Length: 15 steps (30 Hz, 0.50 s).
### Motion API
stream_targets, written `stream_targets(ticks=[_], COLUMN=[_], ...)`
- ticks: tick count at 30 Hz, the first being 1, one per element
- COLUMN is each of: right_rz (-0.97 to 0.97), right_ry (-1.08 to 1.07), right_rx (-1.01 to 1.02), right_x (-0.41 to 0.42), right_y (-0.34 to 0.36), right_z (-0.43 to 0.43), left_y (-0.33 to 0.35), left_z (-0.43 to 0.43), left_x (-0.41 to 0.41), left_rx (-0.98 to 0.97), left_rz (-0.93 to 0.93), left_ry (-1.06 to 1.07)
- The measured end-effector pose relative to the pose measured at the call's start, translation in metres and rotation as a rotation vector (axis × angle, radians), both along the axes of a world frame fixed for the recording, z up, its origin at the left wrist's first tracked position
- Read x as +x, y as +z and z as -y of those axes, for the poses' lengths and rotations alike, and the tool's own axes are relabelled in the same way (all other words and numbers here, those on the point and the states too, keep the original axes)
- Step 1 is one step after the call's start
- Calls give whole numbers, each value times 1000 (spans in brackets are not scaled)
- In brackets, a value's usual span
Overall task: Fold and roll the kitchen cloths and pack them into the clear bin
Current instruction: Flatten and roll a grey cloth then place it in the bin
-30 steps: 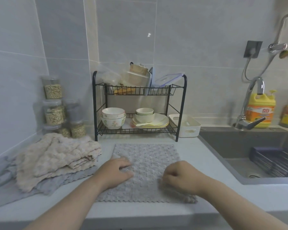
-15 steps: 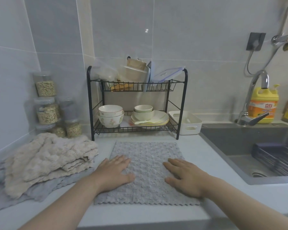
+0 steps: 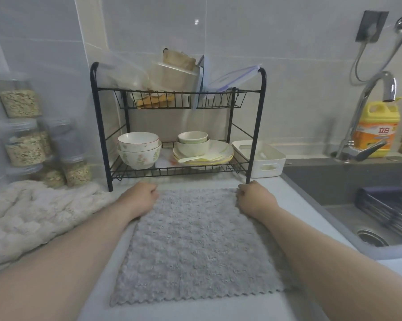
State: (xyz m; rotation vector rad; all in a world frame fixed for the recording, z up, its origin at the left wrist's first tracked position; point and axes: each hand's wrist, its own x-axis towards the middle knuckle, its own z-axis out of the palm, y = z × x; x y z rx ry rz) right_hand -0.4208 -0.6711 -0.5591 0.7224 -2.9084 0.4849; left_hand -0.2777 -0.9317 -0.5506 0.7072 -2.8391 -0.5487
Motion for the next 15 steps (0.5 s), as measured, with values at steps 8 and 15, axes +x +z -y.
stream_targets(ticks=[8, 15], right_rz=[103, 43], right_ry=[-2, -44], right_rx=[-522, -618], right_x=[5, 24], right_y=[0, 39], right_z=[-10, -43], left_y=[-9, 40], left_z=[4, -22], left_x=[3, 33], left_rx=[129, 307], left_rz=[-314, -552], left_ry=[97, 95])
